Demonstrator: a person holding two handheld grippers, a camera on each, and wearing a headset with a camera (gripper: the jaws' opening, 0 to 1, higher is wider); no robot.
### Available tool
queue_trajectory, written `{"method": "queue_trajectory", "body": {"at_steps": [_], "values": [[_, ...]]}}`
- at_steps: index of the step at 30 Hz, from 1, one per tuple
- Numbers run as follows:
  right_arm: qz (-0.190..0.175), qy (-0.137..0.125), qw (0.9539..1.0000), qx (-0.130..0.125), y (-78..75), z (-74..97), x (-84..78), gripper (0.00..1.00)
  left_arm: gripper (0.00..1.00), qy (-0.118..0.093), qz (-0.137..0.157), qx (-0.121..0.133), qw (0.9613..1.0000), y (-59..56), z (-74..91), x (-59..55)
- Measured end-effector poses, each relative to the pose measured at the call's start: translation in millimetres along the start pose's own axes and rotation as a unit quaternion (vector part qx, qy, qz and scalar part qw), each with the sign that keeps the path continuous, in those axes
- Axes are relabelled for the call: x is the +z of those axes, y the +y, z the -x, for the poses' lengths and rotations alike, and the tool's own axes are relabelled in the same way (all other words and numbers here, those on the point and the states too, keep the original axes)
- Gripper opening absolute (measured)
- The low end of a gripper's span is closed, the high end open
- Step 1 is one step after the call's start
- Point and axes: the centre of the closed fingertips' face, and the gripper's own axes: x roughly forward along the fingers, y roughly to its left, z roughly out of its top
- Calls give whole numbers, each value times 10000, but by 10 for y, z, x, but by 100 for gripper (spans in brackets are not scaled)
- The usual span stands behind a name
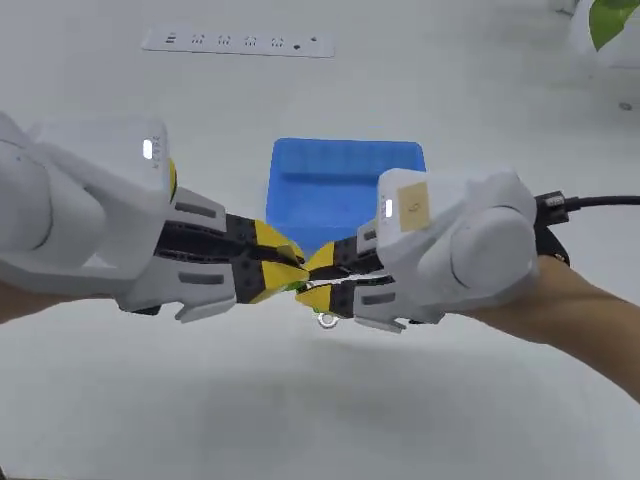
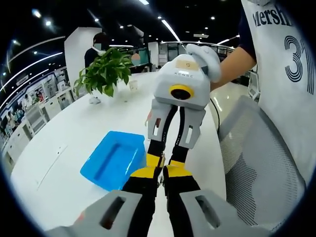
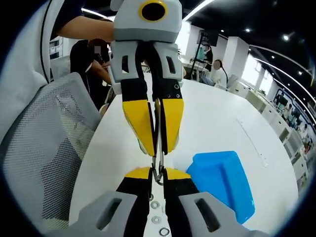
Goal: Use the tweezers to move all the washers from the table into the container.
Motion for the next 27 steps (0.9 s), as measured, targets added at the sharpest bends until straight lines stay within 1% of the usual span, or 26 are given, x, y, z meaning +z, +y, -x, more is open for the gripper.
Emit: {"method": "queue_trajectory", "body": {"at_steps": [2, 5, 11, 12, 16, 18, 20, 21, 24, 27], "values": [[1, -6, 10000, -37, -58, 42, 24, 10, 9, -52, -79, 8, 10000, 40, 1, 66], [43, -18, 9998, -169, -166, 111, 53, 10, 9, -128, -294, 62, 9995, 121, -4, 173], [44, -99, 9993, -352, -363, 233, 117, 10, 9, -266, -325, 128, 9990, 275, -6, 361], [45, -111, 9992, -377, -389, 243, 121, 10, 9, -272, -329, 129, 9990, 282, -7, 369], [101, -95, 9988, -468, -521, 256, 122, 10, 9, -323, -382, 149, 9986, 400, -33, 414], [130, -86, 9986, -512, -602, 259, 113, 10, 9, -339, -434, 163, 9983, 471, -58, 434], [101, -119, 9982, -581, -700, 267, 101, 10, 9, -399, -491, 205, 9978, 554, -89, 458], [83, -115, 9980, -617, -743, 270, 89, 10, 9, -423, -499, 224, 9976, 601, -112, 463], [94, -85, 9977, -669, -844, 265, 44, 10, 9, -475, -487, 252, 9974, 689, -160, 464], [85, -49, 9975, -700, -926, 242, -23, 10, 9, -452, -476, 258, 9975, 782, -225, 440]]}}
